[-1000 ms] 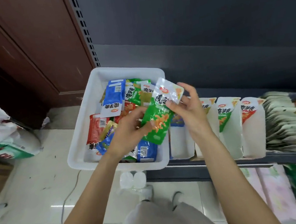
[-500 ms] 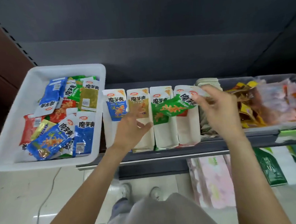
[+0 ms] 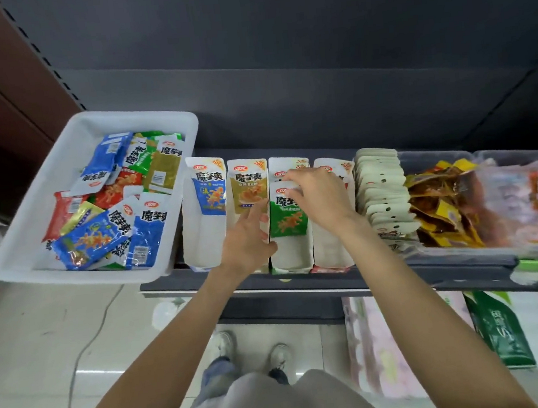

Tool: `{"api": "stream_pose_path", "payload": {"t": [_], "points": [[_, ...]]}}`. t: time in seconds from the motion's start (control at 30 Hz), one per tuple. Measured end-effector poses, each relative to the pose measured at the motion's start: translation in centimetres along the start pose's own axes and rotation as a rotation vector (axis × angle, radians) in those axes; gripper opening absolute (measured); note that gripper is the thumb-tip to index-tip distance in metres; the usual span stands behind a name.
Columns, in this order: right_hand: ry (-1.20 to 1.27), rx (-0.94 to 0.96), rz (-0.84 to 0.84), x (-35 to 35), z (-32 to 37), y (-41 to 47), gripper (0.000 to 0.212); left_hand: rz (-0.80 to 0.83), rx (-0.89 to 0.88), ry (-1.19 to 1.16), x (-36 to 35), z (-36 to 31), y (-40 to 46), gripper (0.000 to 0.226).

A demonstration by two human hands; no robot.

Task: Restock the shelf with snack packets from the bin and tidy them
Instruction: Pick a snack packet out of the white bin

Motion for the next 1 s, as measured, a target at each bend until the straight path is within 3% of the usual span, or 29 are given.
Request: {"api": "stream_pose_path", "payload": {"t": [0.17, 0.27, 0.33, 0.4, 0.5, 0.6, 0.67, 0.73, 0.8, 1.0], "points": [[-0.116, -0.021, -0.067, -0.3, 0.2, 0.3, 0.023, -0.042, 0.017, 0.047, -0.3, 0.2, -0.1, 0.069], [-0.210, -0.032, -0.341, 2.8, 0.8, -0.7, 0.017, -0.042, -0.009, 0.043, 0.7, -0.1, -0.5, 0.061], [-0.133, -0.016, -0.538, 4.9, 2.0, -2.1, 0.015, -0.147, -0.092, -0.002, 3.4, -0.3, -1.2, 0.048], [0.020, 0.015, -0.579, 5.2, 3.9, -2.6, 0.018, -0.350, -0.240, -0.081, 7.8, -0.2, -2.8, 0.035], [0.263, 0.046, -0.478, 3.3, 7.7, -1.1, 0.023, -0.631, -0.378, -0.083, 14.2, 2.6, -5.0, 0.028], [0.345, 0.121, -0.297, 0.2, 12.7, 2.2, 0.018, -0.703, -0.250, 0.004, 19.0, 8.4, -4.2, 0.021], [0.316, 0.190, -0.114, -2.4, 16.2, 5.0, 0.023, -0.589, -0.062, 0.106, 20.3, 12.7, -1.8, 0.024], [0.244, 0.263, 0.084, -5.7, 19.0, 7.7, 0.031, -0.394, 0.116, 0.249, 20.1, 16.4, 0.4, 0.041], [0.077, 0.283, 0.255, -8.9, 20.7, 9.8, 0.040, -0.255, 0.194, 0.350, 19.4, 18.3, 1.4, 0.053], [-0.181, 0.014, 0.303, -13.1, 21.8, 13.1, 0.052, -0.174, 0.130, 0.354, 19.3, 20.2, 2.9, 0.054]]}}
Point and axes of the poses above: each hand's wrist, its own y-axis towards the middle knuckle, its own x-axis out of the back of the hand, z = x × y, the point moved 8 cm from there along y, towards the middle knuckle, and after that the axes turned 13 degrees about x, right-handed, at the moved point
